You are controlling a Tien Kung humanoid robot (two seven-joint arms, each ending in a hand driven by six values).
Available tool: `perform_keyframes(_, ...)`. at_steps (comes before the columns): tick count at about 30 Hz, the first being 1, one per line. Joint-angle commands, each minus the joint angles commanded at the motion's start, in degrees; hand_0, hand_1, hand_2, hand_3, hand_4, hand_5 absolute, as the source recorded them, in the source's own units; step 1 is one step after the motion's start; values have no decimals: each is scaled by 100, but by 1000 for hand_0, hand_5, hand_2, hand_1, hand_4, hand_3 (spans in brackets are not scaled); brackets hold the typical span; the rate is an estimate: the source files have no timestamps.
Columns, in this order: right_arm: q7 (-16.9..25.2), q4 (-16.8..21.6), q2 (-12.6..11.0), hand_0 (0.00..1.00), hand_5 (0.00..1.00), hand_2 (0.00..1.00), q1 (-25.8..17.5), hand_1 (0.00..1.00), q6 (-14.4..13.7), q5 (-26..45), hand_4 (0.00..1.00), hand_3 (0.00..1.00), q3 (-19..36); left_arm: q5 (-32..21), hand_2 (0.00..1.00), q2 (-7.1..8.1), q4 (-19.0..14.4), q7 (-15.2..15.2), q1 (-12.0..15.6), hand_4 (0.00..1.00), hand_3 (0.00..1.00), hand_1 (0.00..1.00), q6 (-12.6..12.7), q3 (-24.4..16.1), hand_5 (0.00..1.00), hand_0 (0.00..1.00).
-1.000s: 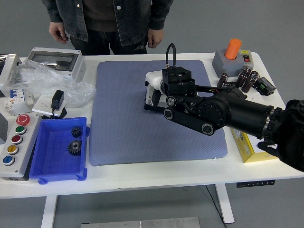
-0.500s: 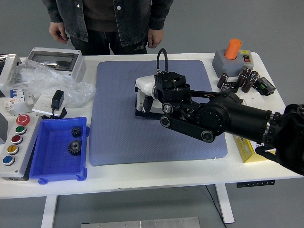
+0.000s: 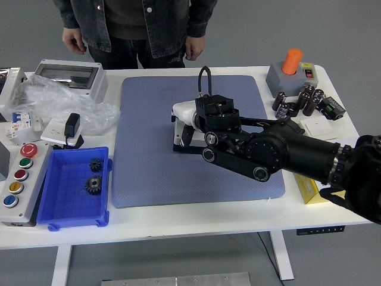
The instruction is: Pick up the button,place it on the desk,press the button,press the button
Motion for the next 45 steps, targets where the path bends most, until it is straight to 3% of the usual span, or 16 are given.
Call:
perform_keyframes(1,15,7,0,998,2,743,-1,671,19,-7,540,654,0,-4,606,2,0,-1,1,575,611,621,0,5,452,588)
perform_keyframes(2,29,11,0,998,2,807,-2,731,29,-12,584,693,-1,-7,606,4,0,-3,2,574,611,621,0,8,452,588)
perform_keyframes(7,111,12,0,998,2,807,-9,731,61,-31,584,693,-14,-18,606,6,1,-7,4,574,611,621,-4,21,452,588)
perform_keyframes(8,127,13,0,998,53,883,-11,807,68,-32,836,822,-11,-20,605,6,1,-7,3,573,610,621,-4,23,451,588)
perform_keyframes(13,188,33,0,998,53,883,-25,807,134,-63,836,822,14,-20,605,7,0,-10,-3,573,610,621,-6,35,451,588)
perform_keyframes(14,197,35,0,998,278,980,-27,914,145,-71,998,947,18,-19,604,9,0,-11,-3,566,609,621,-7,35,447,588)
perform_keyframes(19,247,21,0,998,278,980,-35,914,134,-86,998,947,10,-48,604,16,1,-18,-2,566,609,621,-7,59,447,588)
perform_keyframes(20,255,16,0,998,392,998,-36,953,127,-87,998,998,5,-54,604,16,1,-20,-2,564,610,620,-7,63,444,588)
perform_keyframes(29,343,78,0,998,425,998,-41,990,-2,-28,998,998,-98,-92,604,16,2,-38,10,563,609,621,-18,90,447,588)
perform_keyframes(33,494,507,0,998,437,998,-67,998,-608,205,998,998,-563,-124,604,-2,4,-46,33,562,606,620,-16,106,446,586)
perform_keyframes(36,341,951,-76,998,437,998,-171,998,-1081,-166,998,998,-376,-127,604,-30,6,-50,57,562,606,620,-16,91,446,586)
perform_keyframes(39,65,1521,-434,998,476,998,-310,998,-1417,-647,998,998,22,-151,603,-49,10,-53,88,561,606,620,-12,81,445,586)
perform_keyframes(43,-47,2249,-961,998,476,998,-480,998,-1432,-1209,998,998,480,-180,603,-50,14,-66,122,561,606,620,1,68,445,586)
perform_keyframes(44,-47,2415,-1094,998,570,978,-513,927,-1446,-1338,928,998,578,-199,603,-51,16,-68,128,558,607,620,4,81,440,587)
perform_keyframes(45,-47,2560,-1207,998,570,978,-539,927,-1470,-1445,928,998,649,-213,603,-54,17,-69,132,558,607,620,6,91,440,587)
